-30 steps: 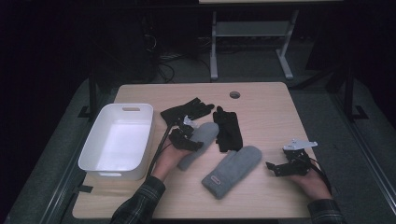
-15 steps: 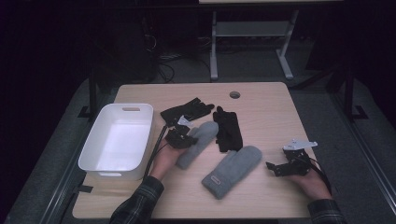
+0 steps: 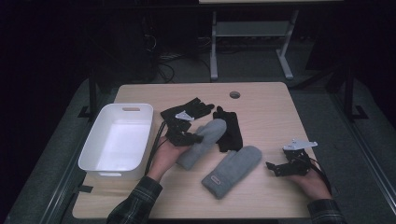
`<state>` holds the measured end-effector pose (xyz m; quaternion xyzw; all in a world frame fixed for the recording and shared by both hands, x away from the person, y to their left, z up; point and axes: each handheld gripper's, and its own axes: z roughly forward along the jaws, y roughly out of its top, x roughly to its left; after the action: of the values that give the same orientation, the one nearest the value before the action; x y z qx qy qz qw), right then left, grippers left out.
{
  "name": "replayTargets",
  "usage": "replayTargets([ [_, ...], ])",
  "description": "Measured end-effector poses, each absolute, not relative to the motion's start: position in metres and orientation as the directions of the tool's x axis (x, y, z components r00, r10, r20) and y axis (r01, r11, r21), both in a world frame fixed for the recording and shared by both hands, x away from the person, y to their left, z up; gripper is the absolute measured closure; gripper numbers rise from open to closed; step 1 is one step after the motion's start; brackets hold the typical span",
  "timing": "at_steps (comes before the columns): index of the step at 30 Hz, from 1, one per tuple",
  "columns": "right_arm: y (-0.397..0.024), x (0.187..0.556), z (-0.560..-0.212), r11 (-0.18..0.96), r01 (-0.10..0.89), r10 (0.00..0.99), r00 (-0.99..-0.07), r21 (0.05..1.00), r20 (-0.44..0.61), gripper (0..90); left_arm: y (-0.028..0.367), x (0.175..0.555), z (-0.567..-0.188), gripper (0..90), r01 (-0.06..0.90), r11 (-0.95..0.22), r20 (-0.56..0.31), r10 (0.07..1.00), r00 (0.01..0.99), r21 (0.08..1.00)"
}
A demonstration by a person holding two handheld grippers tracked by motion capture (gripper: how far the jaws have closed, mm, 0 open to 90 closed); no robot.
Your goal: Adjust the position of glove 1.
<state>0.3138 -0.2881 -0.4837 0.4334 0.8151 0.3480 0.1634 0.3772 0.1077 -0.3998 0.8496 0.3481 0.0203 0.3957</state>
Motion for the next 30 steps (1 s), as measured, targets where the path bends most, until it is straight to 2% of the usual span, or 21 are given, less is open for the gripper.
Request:
replayTargets([
  [8,-0.288,0.314,-0.484,0.380,0.594,0.821,-0.569,0.709,0.036,4.3,0.083,0.363,-0.385,84.4,0.583,-0.424,-0.302,0.564,0.768,0.693],
  [19,-0.288,0.314,-0.484,0.379,0.595,0.822,-0.568,0.709,0.037,4.3,0.040,0.342,-0.388,84.4,0.574,-0.477,-0.293,0.541,0.789,0.665],
  [30,-0.288,0.314,-0.484,0.379,0.596,0.823,-0.567,0.708,0.037,4.3,0.014,0.329,-0.397,84.4,0.570,-0.497,-0.292,0.529,0.796,0.654],
])
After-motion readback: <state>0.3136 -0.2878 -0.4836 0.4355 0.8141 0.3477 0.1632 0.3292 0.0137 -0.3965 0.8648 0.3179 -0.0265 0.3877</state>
